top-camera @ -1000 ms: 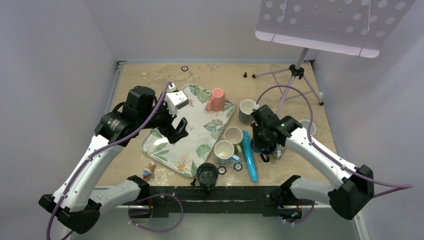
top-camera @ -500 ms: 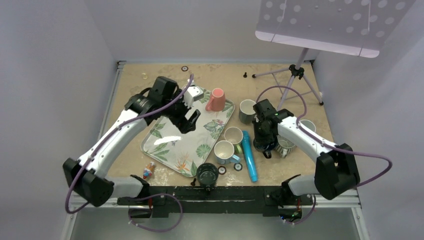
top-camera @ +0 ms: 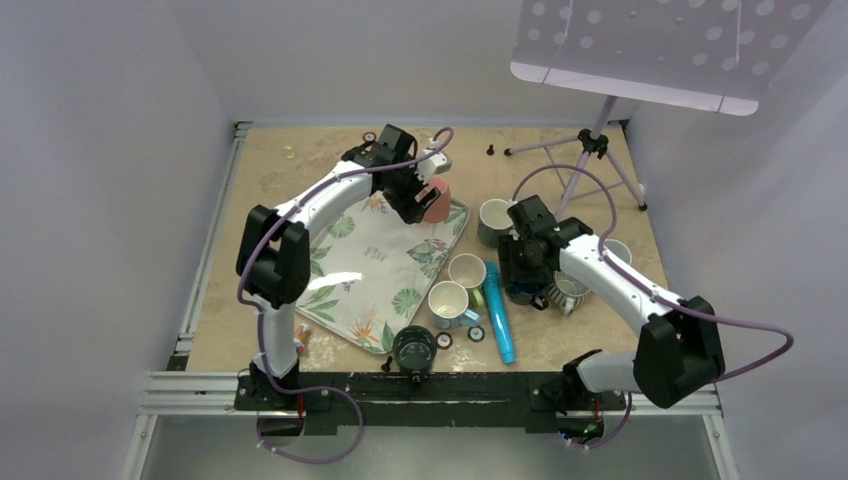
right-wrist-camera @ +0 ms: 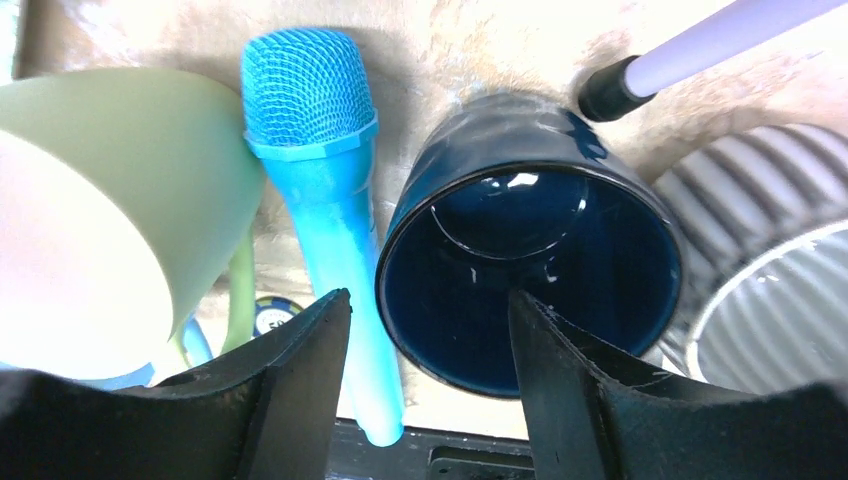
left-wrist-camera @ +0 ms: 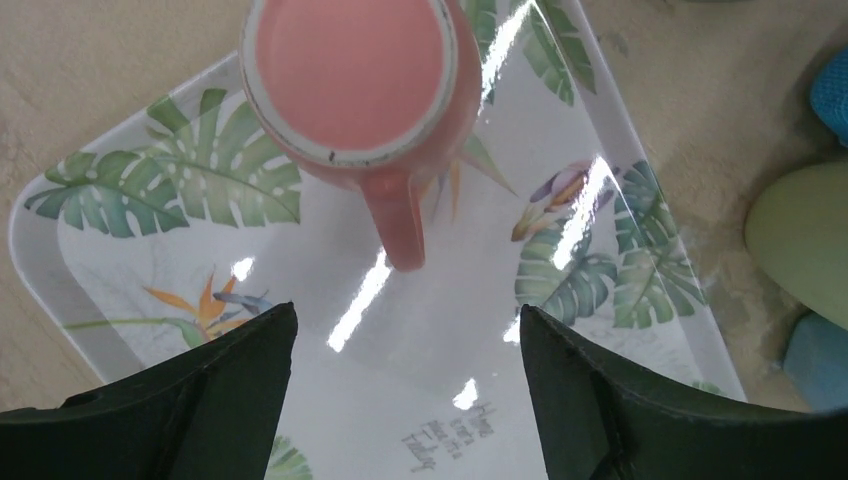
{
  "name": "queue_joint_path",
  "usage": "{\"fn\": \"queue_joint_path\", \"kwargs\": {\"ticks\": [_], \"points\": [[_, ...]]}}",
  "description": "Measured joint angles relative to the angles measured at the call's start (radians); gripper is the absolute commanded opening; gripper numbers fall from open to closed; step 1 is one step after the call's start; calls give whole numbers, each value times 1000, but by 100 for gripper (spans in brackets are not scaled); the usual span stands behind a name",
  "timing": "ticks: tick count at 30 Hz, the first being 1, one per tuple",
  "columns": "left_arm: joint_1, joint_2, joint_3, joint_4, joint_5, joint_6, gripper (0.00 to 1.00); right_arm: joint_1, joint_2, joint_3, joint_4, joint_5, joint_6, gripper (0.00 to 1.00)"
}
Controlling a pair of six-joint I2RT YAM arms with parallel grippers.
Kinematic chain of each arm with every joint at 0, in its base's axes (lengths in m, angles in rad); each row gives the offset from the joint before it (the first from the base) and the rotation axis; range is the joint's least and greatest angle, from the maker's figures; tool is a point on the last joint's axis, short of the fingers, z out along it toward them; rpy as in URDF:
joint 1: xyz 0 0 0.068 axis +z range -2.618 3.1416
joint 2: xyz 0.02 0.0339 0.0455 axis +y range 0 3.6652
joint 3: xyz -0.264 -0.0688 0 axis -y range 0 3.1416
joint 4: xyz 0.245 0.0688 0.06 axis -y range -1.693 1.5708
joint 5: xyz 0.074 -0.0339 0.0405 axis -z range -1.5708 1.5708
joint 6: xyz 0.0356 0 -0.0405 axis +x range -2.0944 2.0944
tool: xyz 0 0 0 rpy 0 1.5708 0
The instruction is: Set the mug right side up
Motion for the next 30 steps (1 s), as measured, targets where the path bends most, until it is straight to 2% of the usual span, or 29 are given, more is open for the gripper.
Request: {"fn": "queue_joint_path", "kwargs": {"ticks": [2, 3, 4, 8, 10, 12, 13, 19, 20, 22, 23, 27, 30], "points": [[0, 64, 60, -16, -2, 10, 81, 0, -37, 13, -8, 11, 0, 63], [0, 91, 90, -20, -3, 11, 75, 0, -55, 17, -10, 16, 1, 63], [0, 124, 133, -27, -8, 14, 68, 0, -73, 21, -11, 26, 3, 63], [0, 216, 237, -32, -36, 14, 29, 0, -136, 21, -24, 38, 12, 63], [0, 239, 253, -49, -45, 16, 20, 0, -169, 21, -29, 37, 19, 63], [0, 245, 253, -58, -48, 23, 4, 0, -197, 21, -34, 37, 23, 63], [0, 245, 253, -60, -48, 20, 0, 0, -211, 21, -36, 37, 23, 63], [0, 230, 233, -55, -48, 13, 0, 0, -267, 26, -46, 32, 24, 63], [1, 218, 219, -55, -47, 9, 0, 0, -280, 31, -45, 27, 23, 66], [8, 163, 162, -73, -34, -13, 0, 0, -315, 42, -31, 3, 20, 81], [13, 132, 132, -82, -22, -24, 0, 1, -339, 46, -14, -14, 19, 86], [45, -100, 4, -154, 48, -85, 0, 16, -450, 49, 120, -152, 27, 95], [66, -304, -11, -187, 119, -135, 0, 55, -520, 22, 336, -291, 71, 98]]}}
